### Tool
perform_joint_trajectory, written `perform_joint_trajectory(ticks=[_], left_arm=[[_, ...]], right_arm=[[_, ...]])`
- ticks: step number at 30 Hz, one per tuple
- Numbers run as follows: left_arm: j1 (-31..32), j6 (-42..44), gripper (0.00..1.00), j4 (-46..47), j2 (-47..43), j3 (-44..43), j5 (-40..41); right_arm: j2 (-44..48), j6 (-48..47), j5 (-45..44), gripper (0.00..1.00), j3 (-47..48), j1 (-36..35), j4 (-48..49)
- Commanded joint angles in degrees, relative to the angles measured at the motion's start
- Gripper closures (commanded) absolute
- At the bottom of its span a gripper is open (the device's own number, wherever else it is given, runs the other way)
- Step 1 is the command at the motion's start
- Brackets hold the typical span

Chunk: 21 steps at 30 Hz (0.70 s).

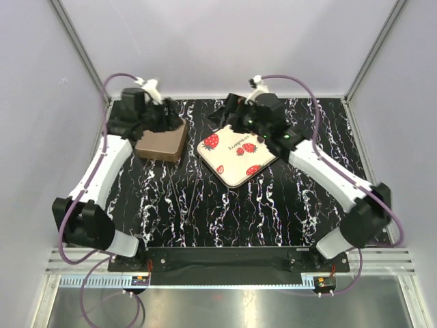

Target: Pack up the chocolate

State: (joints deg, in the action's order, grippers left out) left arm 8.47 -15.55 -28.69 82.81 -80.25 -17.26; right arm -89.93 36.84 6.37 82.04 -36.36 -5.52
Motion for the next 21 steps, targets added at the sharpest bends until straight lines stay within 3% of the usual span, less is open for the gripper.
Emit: perform_joint_trajectory(ticks=[1, 3, 8, 15, 21], left_arm=[[6.81, 3.25, 0.27, 0.56, -2.64, 4.99, 2.31], [10.4, 2.63, 0.01, 2.13, -6.58, 7.2, 2.4], [14.21, -0.61, 0.01, 7.32, -17.31, 17.65, 0.73], [14.29, -1.94, 0.01, 10.05, -33.39, 27.24, 0.38], [14.29, -2.03, 0.01, 10.23, -38.15, 29.45, 0.38]], right_arm=[[6.41, -1.51, -11.52, 0.0, -4.78, -0.03, -15.69], [9.15, -2.03, -14.62, 0.0, -5.74, -0.03, -21.17], [19.86, -0.89, -24.73, 0.0, -11.09, -0.03, -34.2], [37.44, -3.09, -25.09, 0.0, -20.16, -0.11, -36.84], [49.92, -4.14, -26.85, 0.0, -24.29, -0.03, -37.63]])
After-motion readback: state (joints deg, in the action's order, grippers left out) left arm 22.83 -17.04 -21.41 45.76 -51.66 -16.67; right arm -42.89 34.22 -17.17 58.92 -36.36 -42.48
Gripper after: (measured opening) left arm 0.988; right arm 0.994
